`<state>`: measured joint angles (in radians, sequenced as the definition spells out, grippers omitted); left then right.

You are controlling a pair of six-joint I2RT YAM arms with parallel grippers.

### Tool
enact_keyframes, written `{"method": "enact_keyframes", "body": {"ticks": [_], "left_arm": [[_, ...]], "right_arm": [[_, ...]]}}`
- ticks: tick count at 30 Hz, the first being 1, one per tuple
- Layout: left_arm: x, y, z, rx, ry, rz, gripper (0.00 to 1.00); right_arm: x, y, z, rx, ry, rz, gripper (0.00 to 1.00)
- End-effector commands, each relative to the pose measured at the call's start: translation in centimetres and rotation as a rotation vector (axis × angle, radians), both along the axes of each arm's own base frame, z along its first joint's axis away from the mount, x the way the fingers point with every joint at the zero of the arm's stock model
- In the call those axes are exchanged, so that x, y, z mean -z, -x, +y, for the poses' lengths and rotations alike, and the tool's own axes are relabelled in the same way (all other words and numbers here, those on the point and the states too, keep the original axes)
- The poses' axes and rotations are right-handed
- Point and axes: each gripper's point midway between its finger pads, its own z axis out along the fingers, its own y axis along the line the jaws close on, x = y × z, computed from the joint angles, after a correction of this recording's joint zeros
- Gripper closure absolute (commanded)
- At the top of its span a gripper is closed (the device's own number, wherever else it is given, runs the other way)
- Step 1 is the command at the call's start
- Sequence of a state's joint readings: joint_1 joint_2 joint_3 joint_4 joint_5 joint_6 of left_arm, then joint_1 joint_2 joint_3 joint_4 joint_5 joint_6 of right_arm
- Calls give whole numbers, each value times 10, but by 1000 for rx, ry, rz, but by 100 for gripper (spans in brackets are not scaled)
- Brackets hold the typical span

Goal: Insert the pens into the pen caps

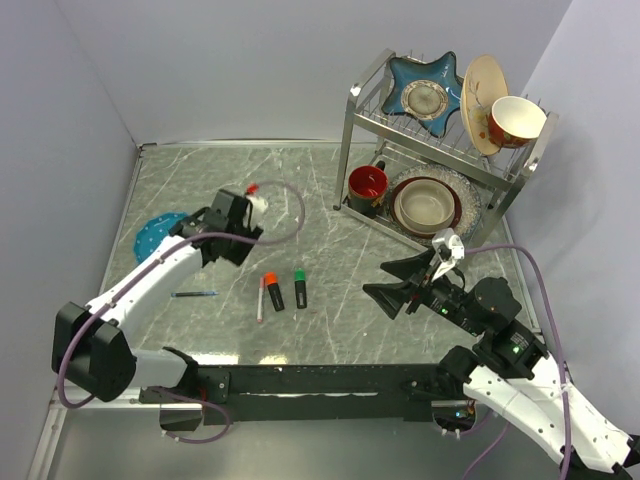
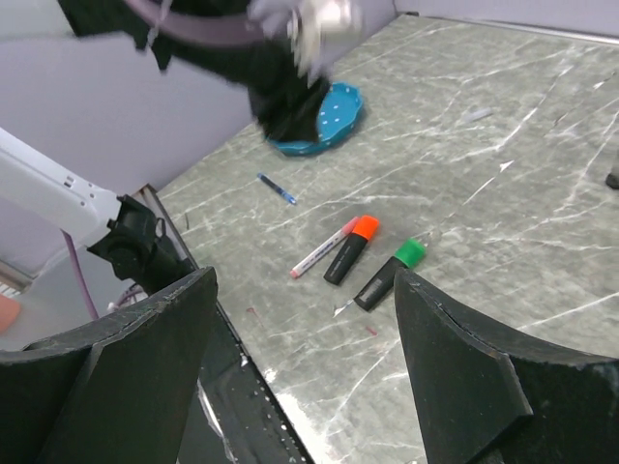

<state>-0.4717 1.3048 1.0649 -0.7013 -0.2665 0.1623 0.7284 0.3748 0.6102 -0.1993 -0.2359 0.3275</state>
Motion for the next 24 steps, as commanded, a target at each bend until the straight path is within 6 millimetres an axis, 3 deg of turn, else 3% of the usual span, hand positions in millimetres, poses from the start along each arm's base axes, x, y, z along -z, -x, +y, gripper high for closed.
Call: {"method": "enact_keyframes", "body": {"ticks": [1, 8, 16, 24], "left_arm": [[27, 24, 19, 332, -229, 111, 38], [69, 40, 51, 407, -333, 228, 41], [95, 59, 58, 444, -339, 361, 44], [108, 61, 60, 458, -327, 420, 49]], "right_arm": [[-24, 0, -8, 27, -12, -70, 19], [-19, -6, -11, 58, 10, -71, 19], [-22, -8, -14, 77, 26, -91, 19], [-23, -10, -21, 107, 42, -104, 19]]}}
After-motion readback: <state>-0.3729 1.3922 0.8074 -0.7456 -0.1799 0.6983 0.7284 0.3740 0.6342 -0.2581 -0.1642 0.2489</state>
